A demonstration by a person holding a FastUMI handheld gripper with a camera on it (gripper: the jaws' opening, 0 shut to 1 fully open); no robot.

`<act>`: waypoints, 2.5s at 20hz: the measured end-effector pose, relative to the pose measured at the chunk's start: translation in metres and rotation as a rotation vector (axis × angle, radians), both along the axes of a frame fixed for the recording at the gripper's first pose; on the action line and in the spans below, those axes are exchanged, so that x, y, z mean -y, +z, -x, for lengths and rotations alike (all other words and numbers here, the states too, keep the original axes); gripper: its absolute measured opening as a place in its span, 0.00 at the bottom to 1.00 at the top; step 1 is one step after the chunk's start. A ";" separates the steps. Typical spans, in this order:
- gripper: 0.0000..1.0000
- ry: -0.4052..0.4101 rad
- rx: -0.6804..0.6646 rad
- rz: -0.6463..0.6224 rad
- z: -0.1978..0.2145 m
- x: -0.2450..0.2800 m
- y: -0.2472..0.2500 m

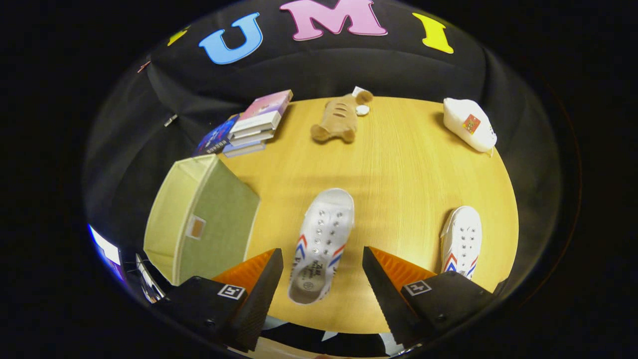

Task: Open the storage box then place both shoes into the box .Put the left shoe in first, then the right shoe, with the right side of both shoes facing outward in a uniform manner.

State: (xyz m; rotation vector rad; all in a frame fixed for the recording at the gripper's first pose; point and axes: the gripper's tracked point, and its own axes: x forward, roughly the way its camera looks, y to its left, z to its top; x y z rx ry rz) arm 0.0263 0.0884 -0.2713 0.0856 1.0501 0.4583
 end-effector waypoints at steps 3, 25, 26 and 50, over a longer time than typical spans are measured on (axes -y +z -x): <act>0.99 0.059 -0.033 0.017 0.004 0.002 -0.031; 0.10 0.020 -0.196 -0.012 0.005 -0.019 -0.097; 0.09 0.007 -0.201 -0.012 0.006 -0.016 -0.097; 0.05 -0.177 -0.038 -0.221 0.043 -0.120 0.138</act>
